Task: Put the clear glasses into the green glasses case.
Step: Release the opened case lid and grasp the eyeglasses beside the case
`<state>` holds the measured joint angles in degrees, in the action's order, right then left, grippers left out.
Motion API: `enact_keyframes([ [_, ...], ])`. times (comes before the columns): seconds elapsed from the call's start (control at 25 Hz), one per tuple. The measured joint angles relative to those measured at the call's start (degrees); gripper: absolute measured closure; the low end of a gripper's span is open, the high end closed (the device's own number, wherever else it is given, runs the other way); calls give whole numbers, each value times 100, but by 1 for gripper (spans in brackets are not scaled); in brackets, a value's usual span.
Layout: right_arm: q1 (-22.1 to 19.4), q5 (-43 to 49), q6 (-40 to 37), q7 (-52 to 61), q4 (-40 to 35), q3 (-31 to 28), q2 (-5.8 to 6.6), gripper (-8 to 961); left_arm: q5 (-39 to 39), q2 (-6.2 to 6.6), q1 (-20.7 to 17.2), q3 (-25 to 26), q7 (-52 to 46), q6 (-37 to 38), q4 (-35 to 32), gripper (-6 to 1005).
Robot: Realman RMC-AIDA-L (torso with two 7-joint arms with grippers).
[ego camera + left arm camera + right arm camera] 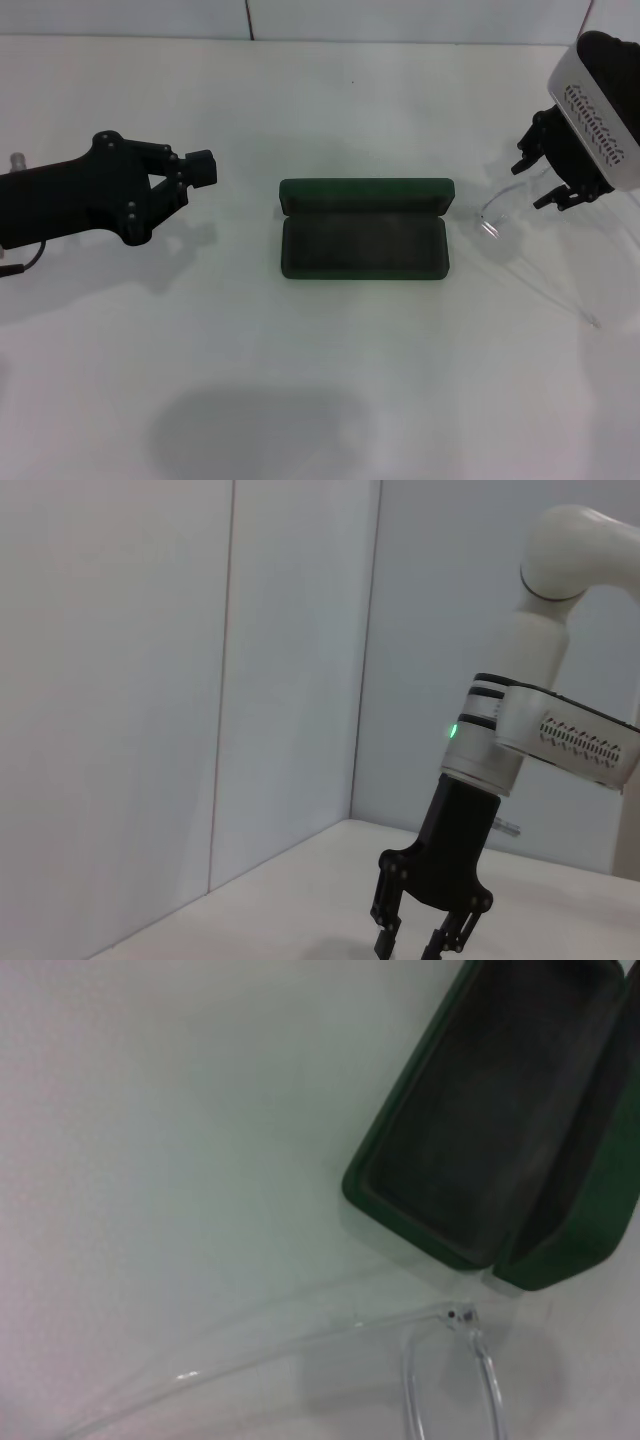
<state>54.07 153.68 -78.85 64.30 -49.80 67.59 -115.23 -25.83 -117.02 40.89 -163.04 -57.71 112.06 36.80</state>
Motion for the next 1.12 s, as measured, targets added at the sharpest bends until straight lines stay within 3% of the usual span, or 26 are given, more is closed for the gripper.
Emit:
enact_keyframes([
  [0.32, 71, 26, 235, -4, 292, -12, 1, 523, 0, -21, -12, 0, 38, 0, -6, 963],
  [0.76, 134, 45, 377, 50, 538, -41, 0, 515, -1, -53, -42, 0, 56, 0, -7, 963],
  [0.96, 141, 84, 387, 205, 548, -23, -9, 563, -1, -66, -75, 0, 61, 1, -15, 963],
  [1.12, 184, 225, 383, 341, 603, -20, -9, 684, -18, -70, -99, 0, 60, 1, -30, 963],
])
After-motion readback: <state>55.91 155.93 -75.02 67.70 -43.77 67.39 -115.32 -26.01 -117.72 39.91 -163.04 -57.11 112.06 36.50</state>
